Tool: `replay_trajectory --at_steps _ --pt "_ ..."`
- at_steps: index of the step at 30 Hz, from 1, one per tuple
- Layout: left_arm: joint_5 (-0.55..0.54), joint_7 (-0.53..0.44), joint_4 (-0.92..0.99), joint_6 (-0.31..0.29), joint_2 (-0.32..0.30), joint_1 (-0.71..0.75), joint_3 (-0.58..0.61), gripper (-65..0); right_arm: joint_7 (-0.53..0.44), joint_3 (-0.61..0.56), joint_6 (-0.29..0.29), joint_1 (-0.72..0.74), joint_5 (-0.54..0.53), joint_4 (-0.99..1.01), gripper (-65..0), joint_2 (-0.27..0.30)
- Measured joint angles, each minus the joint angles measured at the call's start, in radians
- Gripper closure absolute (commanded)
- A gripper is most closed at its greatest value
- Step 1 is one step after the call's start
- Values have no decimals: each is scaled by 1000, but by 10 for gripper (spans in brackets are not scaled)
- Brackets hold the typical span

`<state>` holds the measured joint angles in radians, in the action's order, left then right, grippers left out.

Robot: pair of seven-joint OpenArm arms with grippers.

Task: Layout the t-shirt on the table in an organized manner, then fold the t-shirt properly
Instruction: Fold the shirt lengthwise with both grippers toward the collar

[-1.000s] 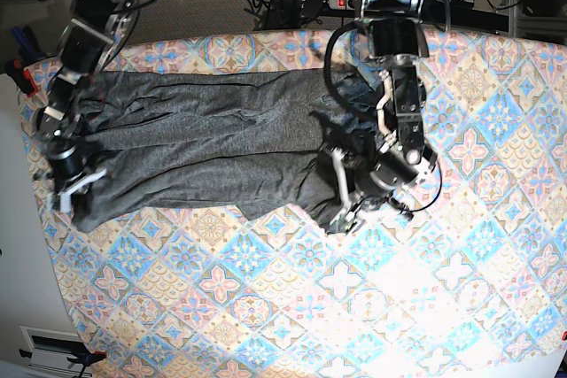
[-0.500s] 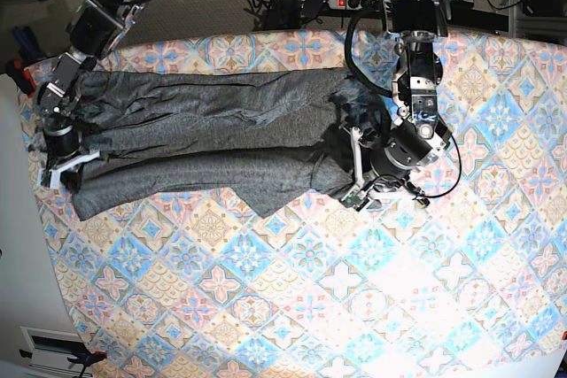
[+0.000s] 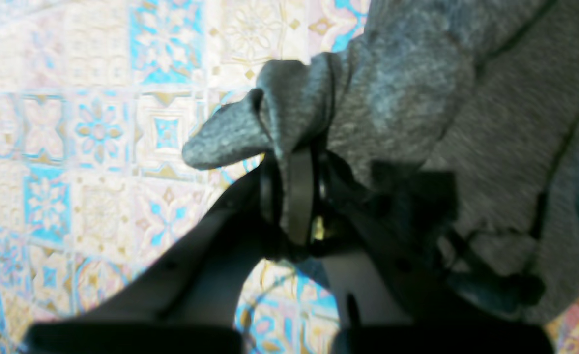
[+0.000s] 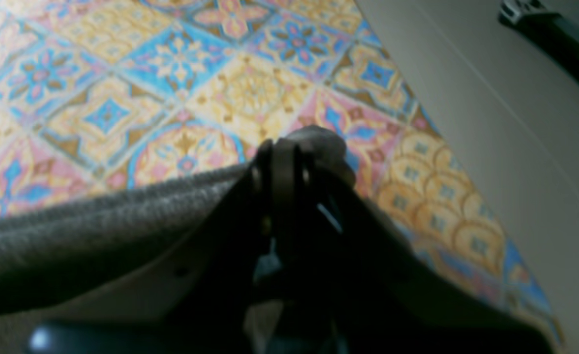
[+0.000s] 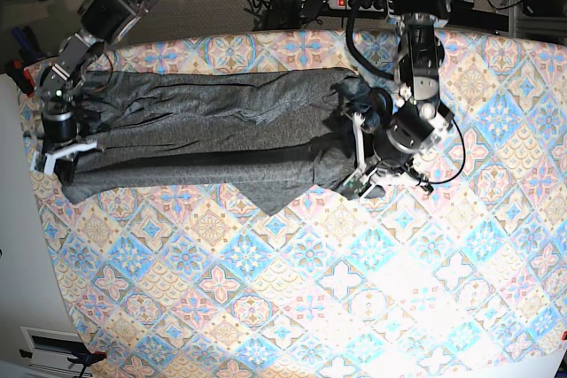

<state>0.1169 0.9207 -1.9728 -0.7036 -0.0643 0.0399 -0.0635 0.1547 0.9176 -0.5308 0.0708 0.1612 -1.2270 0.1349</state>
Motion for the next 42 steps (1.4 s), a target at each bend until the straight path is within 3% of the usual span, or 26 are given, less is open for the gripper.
replay_trajectory --at_steps 8,13,22,30,42 --pt "-3 -2 -6 0 0 43 -3 0 -10 15 0 -16 -3 -61 0 -32" --pt "-3 -3 -27 0 -3 83 -4 0 16 115 0 -47 4 -112 0 -97" --pt "4 -7 -37 0 -3 146 -4 0 10 133 0 -90 3 -134 0 -130" --pt "3 -8 -37 0 -2 186 -4 0 5 233 0 -83 0 -137 0 -171" --pt "3 -10 35 0 -25 219 -5 0 2 235 0 -130 1 -125 0 -177"
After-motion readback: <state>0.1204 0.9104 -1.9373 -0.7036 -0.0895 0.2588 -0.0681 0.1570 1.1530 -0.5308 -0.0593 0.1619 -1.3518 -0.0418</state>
